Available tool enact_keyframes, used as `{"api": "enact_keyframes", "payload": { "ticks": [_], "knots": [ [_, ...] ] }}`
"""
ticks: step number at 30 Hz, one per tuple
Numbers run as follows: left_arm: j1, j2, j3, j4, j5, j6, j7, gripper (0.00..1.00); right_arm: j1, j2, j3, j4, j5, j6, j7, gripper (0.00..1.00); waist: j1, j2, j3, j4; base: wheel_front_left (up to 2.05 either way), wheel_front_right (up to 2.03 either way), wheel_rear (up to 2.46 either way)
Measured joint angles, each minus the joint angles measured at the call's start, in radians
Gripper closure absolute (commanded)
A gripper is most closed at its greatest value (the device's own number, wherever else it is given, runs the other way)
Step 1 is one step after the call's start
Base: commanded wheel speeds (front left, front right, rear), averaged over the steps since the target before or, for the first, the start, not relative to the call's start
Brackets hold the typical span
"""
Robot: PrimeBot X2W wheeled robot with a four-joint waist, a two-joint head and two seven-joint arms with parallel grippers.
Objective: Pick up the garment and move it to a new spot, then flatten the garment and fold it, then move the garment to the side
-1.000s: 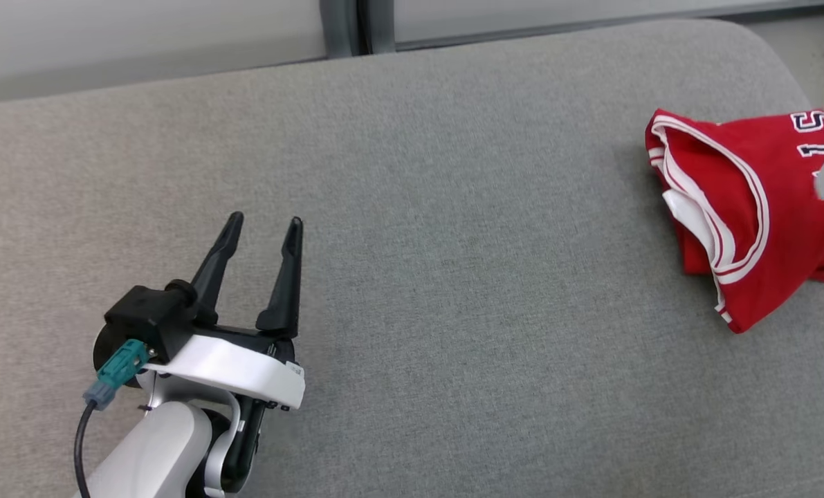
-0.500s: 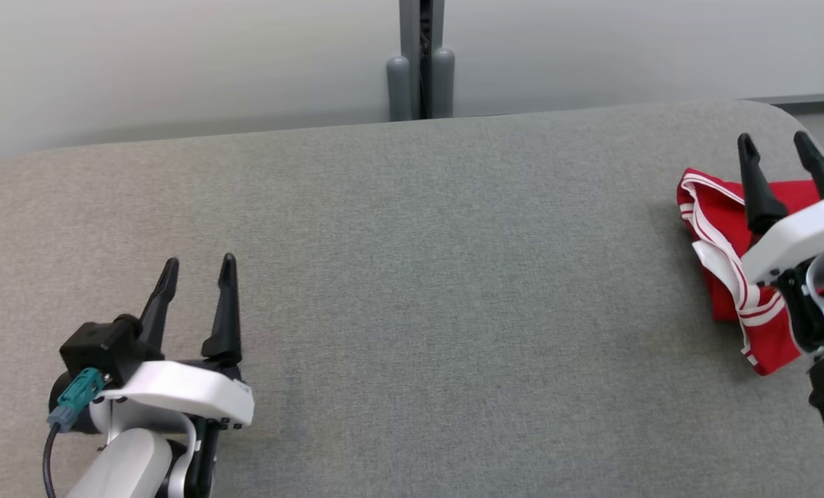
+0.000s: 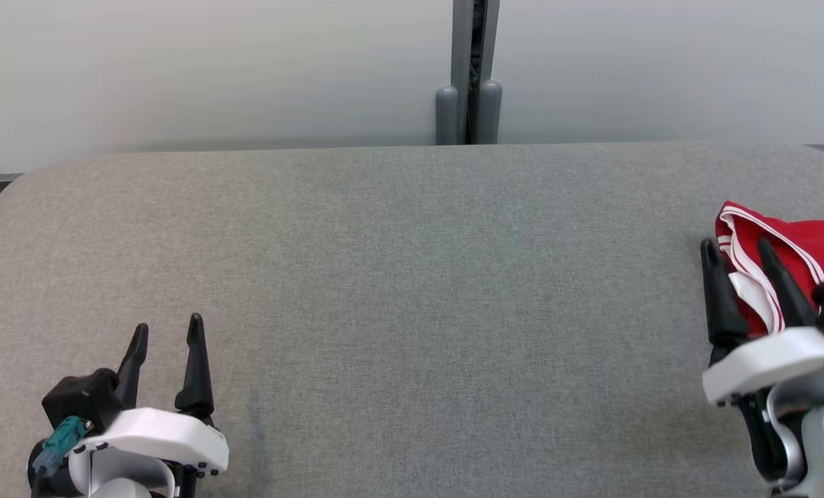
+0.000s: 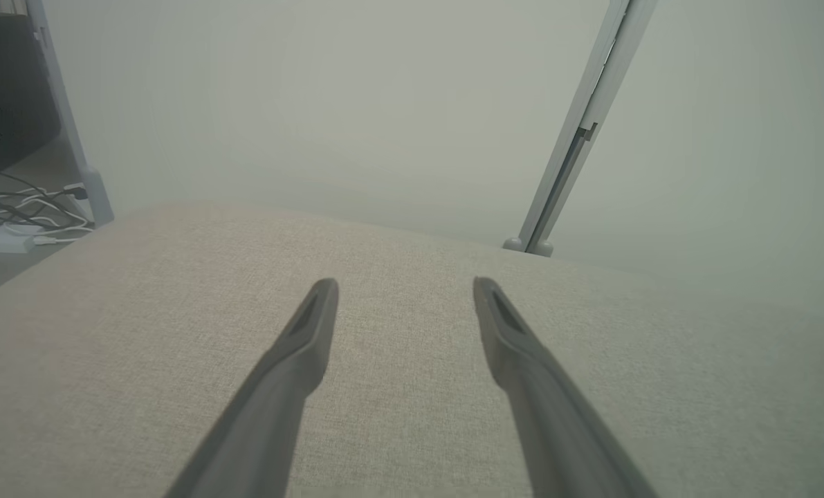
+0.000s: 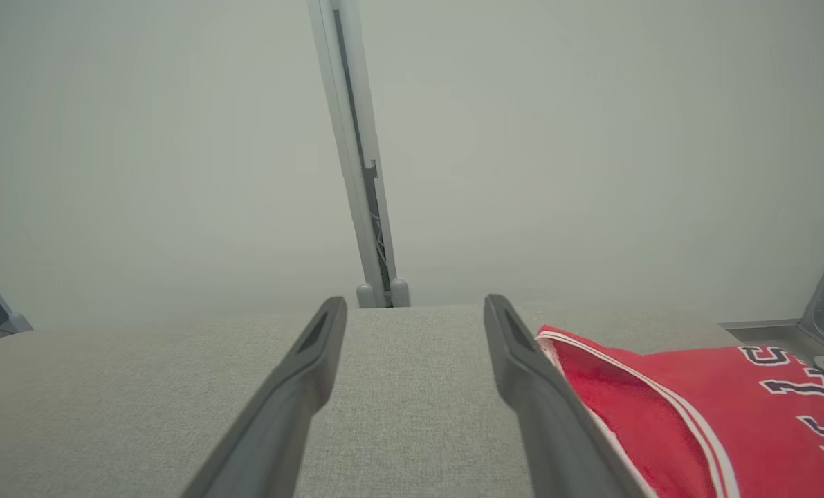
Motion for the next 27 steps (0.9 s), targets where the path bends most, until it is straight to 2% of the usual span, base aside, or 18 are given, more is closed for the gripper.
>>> {"api": "enact_keyframes", "payload": {
  "ticks": [4,9,15,27],
  "knots": [
    [0.025,-0.007,0.003,0.0,0.003,-0.005,0.0,0.0,0.102,0.032,-0.007,-0.087,-0.009,0.0,0.021,0.0,0.0,0.0,-0.015,0.011,0.0,0.0,0.0],
    [0.052,-0.017,0.008,0.0,0.012,-0.008,0.0,0.0,0.185,0.041,0.025,-0.155,0.003,0.0,0.041,0.0,0.0,0.0,-0.029,0.011,0.0,0.0,0.0],
    [0.073,-0.021,0.008,-0.004,0.021,-0.012,0.0,0.0,0.228,0.041,0.045,-0.192,0.038,0.0,0.038,0.0,0.0,0.0,-0.041,0.006,0.0,0.0,0.0],
    [0.087,-0.029,-0.004,-0.017,0.038,-0.016,0.0,0.0,0.25,0.041,0.058,-0.19,0.047,0.0,0.019,0.0,0.0,0.0,-0.049,0.005,0.0,0.0,0.0]
  ]
}}
